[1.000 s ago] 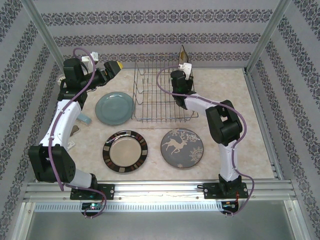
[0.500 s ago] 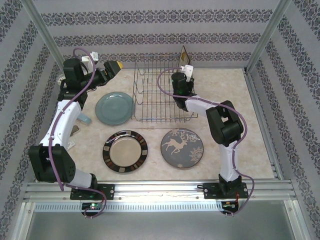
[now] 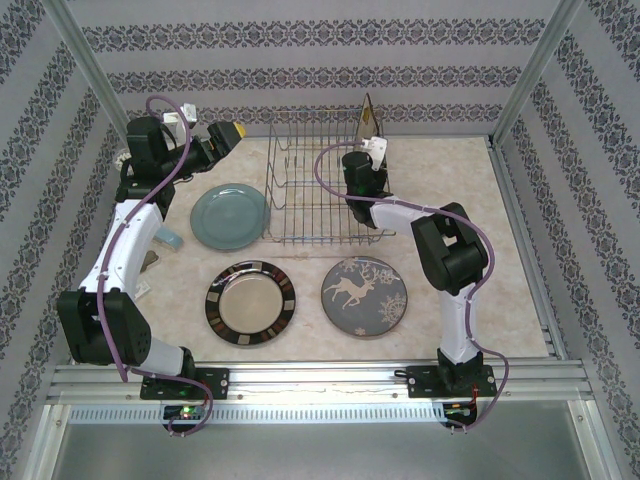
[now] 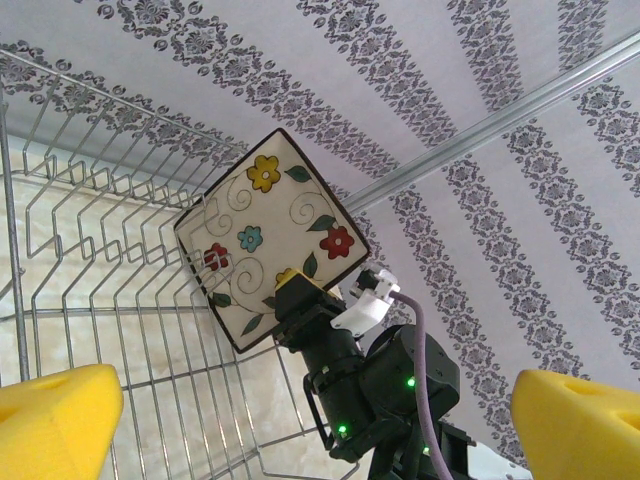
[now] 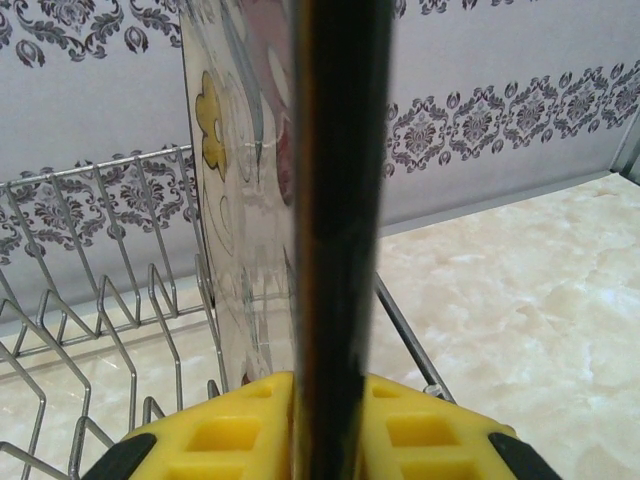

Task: Load the plates into the dish rack

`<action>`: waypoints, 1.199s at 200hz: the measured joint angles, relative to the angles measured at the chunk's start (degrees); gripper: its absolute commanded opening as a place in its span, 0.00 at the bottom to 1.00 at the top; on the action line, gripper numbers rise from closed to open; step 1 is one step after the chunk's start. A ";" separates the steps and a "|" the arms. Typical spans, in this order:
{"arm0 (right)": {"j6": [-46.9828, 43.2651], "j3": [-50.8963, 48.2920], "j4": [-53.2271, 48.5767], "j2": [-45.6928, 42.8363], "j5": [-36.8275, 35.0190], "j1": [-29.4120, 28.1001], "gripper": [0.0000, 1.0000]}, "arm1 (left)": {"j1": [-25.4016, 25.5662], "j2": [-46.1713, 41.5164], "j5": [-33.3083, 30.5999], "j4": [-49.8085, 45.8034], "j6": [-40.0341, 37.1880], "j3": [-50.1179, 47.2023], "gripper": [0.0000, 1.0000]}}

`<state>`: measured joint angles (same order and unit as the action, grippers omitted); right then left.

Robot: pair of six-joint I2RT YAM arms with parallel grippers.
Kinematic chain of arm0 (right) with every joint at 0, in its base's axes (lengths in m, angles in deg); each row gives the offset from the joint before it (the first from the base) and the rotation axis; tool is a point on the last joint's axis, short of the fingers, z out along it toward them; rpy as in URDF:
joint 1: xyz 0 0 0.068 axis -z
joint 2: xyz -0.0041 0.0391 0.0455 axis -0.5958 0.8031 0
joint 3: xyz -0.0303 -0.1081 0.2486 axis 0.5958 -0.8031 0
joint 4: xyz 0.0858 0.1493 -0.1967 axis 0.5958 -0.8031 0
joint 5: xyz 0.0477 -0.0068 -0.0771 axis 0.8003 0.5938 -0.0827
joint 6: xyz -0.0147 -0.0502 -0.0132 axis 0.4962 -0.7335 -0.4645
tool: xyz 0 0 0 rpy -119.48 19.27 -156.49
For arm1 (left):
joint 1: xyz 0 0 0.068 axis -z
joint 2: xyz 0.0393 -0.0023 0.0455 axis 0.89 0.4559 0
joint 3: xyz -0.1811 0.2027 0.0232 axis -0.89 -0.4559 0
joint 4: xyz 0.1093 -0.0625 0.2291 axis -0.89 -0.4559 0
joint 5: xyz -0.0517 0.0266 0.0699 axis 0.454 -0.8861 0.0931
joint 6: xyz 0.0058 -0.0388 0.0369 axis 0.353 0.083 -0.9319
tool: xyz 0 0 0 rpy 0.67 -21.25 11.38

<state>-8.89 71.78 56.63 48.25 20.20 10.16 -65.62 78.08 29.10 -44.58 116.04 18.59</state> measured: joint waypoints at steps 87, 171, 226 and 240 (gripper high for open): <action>1.55 -2.51 0.63 -3.23 -0.44 -0.74 0.33 | 0.00 0.00 0.04 0.20 0.50 -0.39 1.00; 4.09 -7.96 0.31 -7.85 -0.17 -0.87 0.65 | 0.00 0.00 0.04 0.20 0.55 -0.46 1.00; 4.26 -11.96 -2.38 -19.91 1.14 -1.22 0.98 | 0.00 0.00 -1.99 -2.43 -2.40 -0.42 1.00; 4.83 -12.83 -4.96 -23.28 2.43 -1.07 0.98 | 0.00 0.00 -3.91 -4.92 -4.37 -0.22 1.00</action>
<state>-4.06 58.95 51.67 24.97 22.62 9.09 -65.62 78.08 25.19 -49.50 111.67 18.37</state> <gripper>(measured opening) 0.978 0.997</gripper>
